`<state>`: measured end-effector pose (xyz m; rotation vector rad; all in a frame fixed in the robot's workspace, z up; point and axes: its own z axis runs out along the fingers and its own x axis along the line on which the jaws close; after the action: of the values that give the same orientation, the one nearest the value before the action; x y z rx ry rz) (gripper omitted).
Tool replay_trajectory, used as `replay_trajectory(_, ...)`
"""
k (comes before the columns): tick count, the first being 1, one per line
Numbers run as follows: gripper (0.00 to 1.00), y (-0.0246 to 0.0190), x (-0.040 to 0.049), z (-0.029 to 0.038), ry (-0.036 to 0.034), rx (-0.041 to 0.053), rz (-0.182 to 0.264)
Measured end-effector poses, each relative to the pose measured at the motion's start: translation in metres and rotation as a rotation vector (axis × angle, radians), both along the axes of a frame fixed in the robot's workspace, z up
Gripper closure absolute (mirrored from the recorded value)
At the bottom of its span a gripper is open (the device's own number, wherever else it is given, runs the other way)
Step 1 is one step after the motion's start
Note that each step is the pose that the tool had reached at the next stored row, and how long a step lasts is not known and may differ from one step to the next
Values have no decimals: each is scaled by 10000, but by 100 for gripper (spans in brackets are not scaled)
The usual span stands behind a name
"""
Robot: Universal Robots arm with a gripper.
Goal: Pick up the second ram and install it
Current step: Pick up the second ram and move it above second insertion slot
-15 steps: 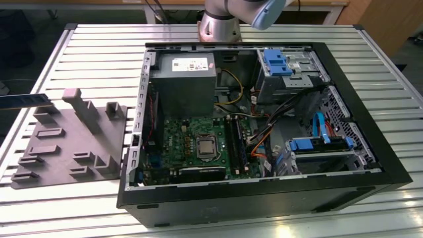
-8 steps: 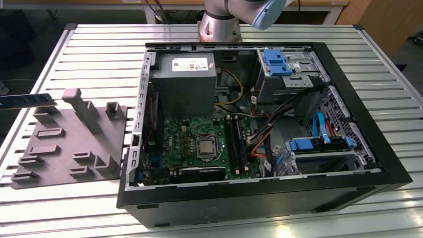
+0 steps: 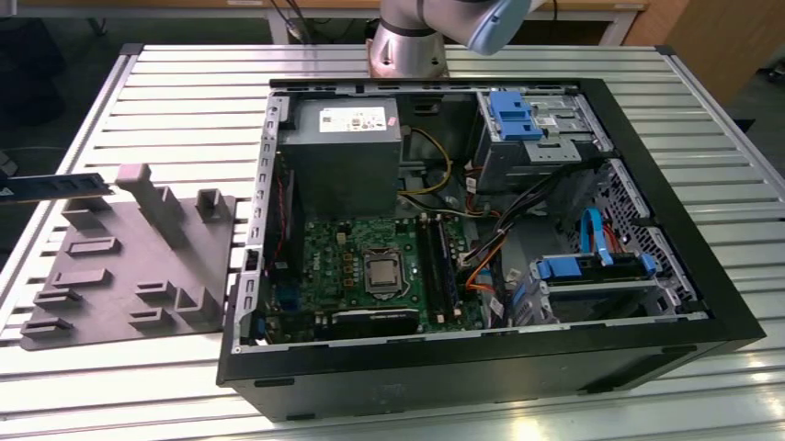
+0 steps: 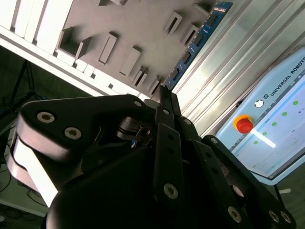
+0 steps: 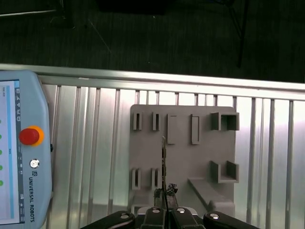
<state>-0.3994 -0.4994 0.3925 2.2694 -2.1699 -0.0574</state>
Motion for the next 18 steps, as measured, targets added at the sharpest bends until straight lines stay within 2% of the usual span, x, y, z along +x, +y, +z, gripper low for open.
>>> replay_trajectory(18, 89, 0, 140, 0, 0, -1, 0)
